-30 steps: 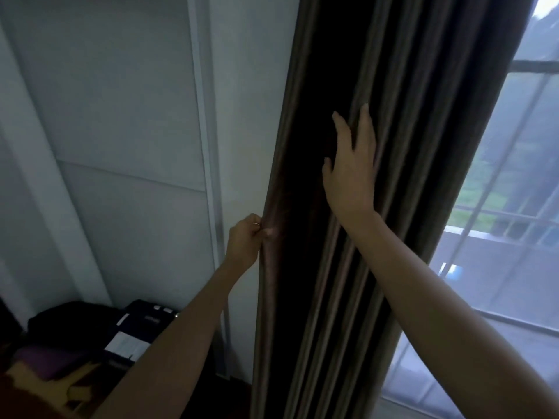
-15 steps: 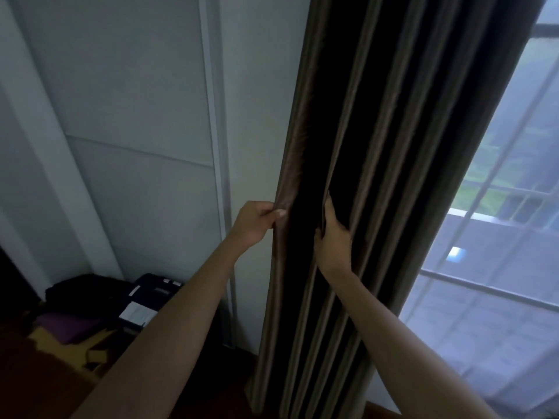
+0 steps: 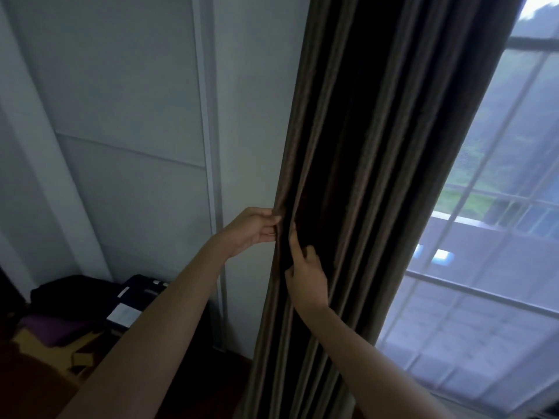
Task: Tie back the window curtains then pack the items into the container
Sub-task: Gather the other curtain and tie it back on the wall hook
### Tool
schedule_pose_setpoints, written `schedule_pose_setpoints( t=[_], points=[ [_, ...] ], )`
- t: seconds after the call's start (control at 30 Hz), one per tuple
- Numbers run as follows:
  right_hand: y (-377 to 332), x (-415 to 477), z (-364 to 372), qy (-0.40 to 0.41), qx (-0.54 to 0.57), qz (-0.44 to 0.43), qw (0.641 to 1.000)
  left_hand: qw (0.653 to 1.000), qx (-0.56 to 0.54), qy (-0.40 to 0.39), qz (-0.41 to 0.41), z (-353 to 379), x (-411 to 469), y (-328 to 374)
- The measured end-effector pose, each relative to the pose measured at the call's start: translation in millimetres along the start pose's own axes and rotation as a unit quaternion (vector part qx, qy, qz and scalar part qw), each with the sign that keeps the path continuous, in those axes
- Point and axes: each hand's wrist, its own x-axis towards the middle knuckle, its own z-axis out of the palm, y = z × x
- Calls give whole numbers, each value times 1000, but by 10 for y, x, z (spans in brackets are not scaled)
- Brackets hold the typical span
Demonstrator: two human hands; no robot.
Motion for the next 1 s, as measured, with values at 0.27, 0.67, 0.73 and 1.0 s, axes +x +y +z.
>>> schedule_pose_setpoints(
  t=[0.27, 0.67, 0.73, 1.0],
  points=[
    [-86, -39, 119, 3, -88, -14, 996, 998, 40, 29, 44, 59, -61, 20],
    [-68, 422, -696, 78, -25, -62, 995, 926, 300, 143, 178, 18, 128, -36],
    [-31, 655, -1127, 269, 5, -75, 960, 929, 290, 144, 177, -64, 161, -67],
    [36, 1223, -1562, 261, 31, -30, 964, 890, 374, 146, 215, -55, 199, 8]
  ],
)
